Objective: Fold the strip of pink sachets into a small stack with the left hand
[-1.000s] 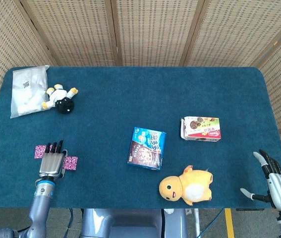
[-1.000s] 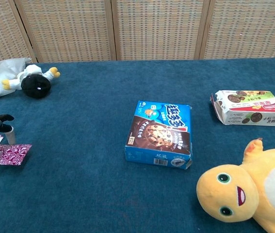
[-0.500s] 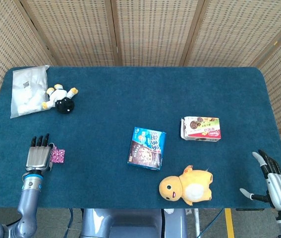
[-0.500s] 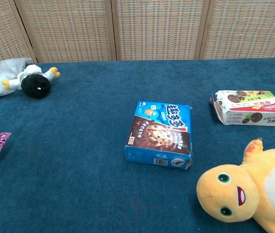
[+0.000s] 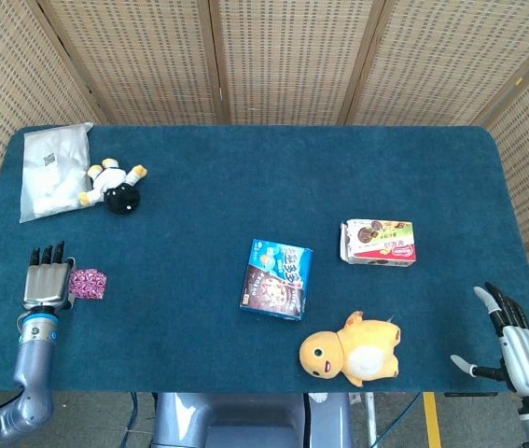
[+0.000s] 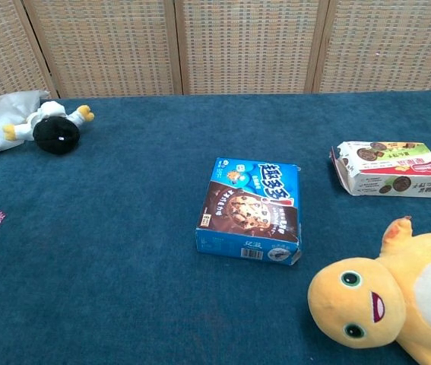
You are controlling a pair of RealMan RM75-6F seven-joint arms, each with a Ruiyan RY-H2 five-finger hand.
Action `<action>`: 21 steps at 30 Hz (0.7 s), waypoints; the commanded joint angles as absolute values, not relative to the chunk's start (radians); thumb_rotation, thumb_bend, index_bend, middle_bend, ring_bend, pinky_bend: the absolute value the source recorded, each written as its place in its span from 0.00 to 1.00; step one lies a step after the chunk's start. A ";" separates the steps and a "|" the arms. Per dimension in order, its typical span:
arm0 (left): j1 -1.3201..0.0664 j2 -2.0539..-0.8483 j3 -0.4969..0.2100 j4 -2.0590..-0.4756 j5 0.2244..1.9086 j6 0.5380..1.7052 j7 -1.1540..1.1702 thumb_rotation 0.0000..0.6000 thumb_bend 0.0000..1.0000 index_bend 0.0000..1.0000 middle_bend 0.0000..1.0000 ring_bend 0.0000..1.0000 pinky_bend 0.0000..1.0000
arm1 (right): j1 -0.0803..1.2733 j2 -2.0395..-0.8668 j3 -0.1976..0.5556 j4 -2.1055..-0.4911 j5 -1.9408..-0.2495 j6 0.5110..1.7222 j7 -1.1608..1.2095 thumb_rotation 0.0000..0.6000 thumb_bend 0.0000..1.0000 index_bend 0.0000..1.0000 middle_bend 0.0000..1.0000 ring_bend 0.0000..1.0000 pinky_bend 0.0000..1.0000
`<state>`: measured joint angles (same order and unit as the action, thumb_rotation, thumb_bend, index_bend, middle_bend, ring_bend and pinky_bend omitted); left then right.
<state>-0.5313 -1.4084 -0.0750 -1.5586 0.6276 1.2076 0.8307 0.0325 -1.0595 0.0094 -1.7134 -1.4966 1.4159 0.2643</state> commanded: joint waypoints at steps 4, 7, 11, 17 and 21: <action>-0.527 -1.415 -0.063 -1.540 0.641 1.199 0.821 1.00 0.35 0.48 0.00 0.00 0.00 | 0.032 -1.061 0.009 -1.712 -1.496 1.416 0.262 1.00 0.11 0.04 0.00 0.00 0.00; -0.526 -1.420 -0.055 -1.528 0.648 1.196 0.825 1.00 0.35 0.48 0.00 0.00 0.00 | 0.032 -1.061 0.009 -1.713 -1.496 1.416 0.262 1.00 0.10 0.04 0.00 0.00 0.00; -0.531 -1.426 -0.047 -1.511 0.652 1.193 0.842 1.00 0.34 0.48 0.00 0.00 0.00 | 0.031 -1.059 0.010 -1.713 -1.494 1.417 0.266 1.00 0.10 0.04 0.00 0.00 0.00; -0.531 -1.433 -0.048 -1.503 0.648 1.200 0.853 1.00 0.33 0.48 0.00 0.00 0.00 | 0.032 -1.059 0.010 -1.711 -1.495 1.416 0.270 1.00 0.11 0.04 0.00 0.00 0.00; -0.530 -1.434 -0.049 -1.501 0.644 1.199 0.855 1.00 0.33 0.45 0.00 0.00 0.00 | 0.032 -1.059 0.010 -1.711 -1.496 1.415 0.269 1.00 0.11 0.04 0.00 0.00 0.00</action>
